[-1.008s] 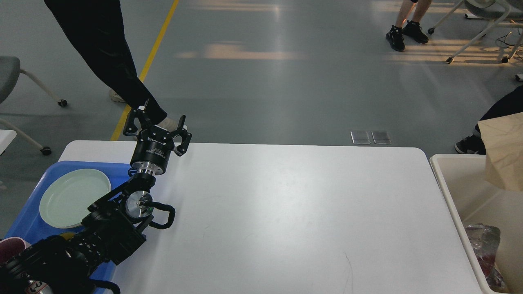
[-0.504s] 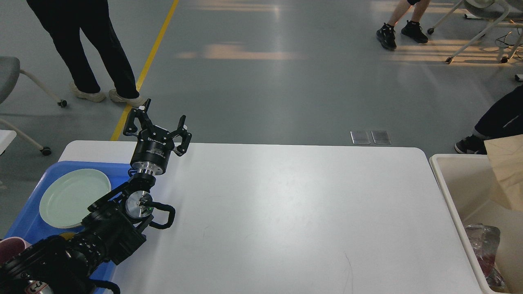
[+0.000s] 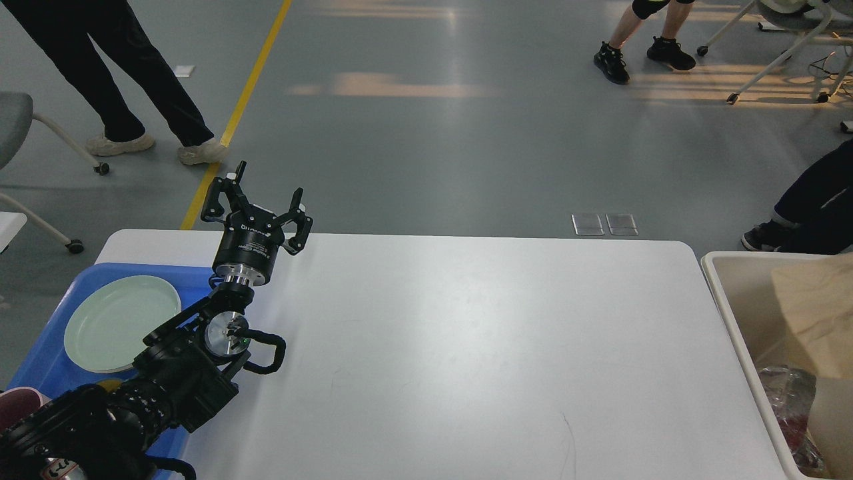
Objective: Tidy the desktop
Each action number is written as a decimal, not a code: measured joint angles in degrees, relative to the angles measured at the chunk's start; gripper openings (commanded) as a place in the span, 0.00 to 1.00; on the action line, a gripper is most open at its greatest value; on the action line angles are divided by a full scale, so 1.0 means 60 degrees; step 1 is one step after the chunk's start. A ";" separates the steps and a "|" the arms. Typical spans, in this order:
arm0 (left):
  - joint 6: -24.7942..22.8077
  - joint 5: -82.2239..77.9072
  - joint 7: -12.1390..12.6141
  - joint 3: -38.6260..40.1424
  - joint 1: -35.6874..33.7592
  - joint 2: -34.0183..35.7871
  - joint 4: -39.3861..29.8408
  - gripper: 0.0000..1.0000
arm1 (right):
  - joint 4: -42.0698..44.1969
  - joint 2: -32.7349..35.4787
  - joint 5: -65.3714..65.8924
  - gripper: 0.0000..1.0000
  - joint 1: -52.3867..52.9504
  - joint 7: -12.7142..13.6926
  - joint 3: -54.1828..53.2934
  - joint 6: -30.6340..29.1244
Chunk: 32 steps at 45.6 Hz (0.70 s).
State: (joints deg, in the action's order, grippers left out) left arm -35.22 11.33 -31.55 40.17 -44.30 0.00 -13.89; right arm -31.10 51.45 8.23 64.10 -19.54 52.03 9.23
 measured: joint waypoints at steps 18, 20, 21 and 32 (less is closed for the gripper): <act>-0.0003 0.0000 0.0000 0.0000 0.0000 0.0000 0.0000 0.96 | -0.0077 -0.0013 -0.0008 1.00 0.0049 0.0000 -0.0004 -0.0069; -0.0003 -0.0001 0.0000 0.0000 0.0000 0.0000 0.0000 0.96 | -0.0085 -0.0043 -0.0006 1.00 0.0074 -0.0001 -0.0010 -0.0072; -0.0003 -0.0001 0.0000 0.0000 0.0000 0.0000 0.0000 0.96 | -0.0089 -0.0056 -0.0002 1.00 0.0086 -0.0001 -0.0014 -0.0075; -0.0003 -0.0004 0.0000 0.0000 0.0000 0.0000 0.0000 0.96 | -0.0078 -0.0730 0.0024 1.00 0.0256 -0.0011 -0.0094 -0.0084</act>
State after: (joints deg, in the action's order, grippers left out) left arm -35.23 11.31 -31.55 40.17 -44.30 0.00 -13.89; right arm -31.56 47.07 8.37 65.64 -19.60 51.47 8.73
